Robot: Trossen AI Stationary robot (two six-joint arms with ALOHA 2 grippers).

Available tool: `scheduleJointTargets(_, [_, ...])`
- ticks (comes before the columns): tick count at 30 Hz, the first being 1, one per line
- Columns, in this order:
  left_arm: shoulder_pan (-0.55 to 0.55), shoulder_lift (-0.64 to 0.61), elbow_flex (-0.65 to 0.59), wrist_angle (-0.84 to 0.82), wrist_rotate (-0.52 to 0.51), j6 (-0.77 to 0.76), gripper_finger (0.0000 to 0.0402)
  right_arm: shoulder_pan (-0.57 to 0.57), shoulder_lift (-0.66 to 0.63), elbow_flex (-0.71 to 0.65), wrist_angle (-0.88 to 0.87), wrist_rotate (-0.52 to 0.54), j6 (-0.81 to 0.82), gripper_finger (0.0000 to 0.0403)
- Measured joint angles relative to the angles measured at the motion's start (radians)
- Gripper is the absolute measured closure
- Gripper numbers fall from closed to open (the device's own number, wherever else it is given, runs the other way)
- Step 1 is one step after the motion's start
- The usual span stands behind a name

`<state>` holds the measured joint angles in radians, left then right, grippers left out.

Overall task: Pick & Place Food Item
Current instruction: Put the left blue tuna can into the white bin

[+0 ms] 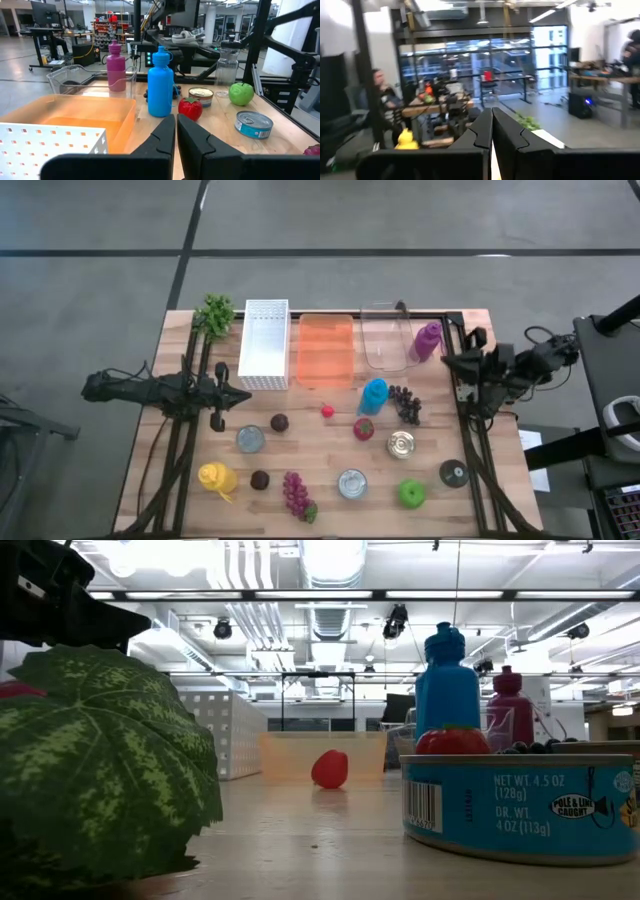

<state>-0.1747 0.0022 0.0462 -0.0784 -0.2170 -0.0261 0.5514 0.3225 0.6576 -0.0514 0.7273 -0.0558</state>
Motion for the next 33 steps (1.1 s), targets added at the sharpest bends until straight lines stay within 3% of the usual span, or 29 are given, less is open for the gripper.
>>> scheduleJointTargets(8, [0.0, 0.0, 0.0, 0.0, 0.0, 0.0, 0.0378, 0.0, 0.146, 0.231, -0.22, 0.136, 0.095, 0.0394])
scheduleJointTargets(15, [0.0, 0.0, 0.0, 0.0, 0.0, 0.0, 0.0378, 0.0, 0.21, 0.407, -0.469, 0.142, 0.187, 0.0394])
scheduleJointTargets(26, [0.0, 0.0, 0.0, 0.0, 0.0, 0.0, 0.0378, 0.0, 0.237, 0.559, -0.806, 0.126, 0.435, 0.0394])
scheduleJointTargets(33, [0.0, 0.0, 0.0, 0.0, 0.0, -0.001, 0.0378, 0.0, 0.242, 0.565, -0.843, 0.128, 0.464, 0.0394])
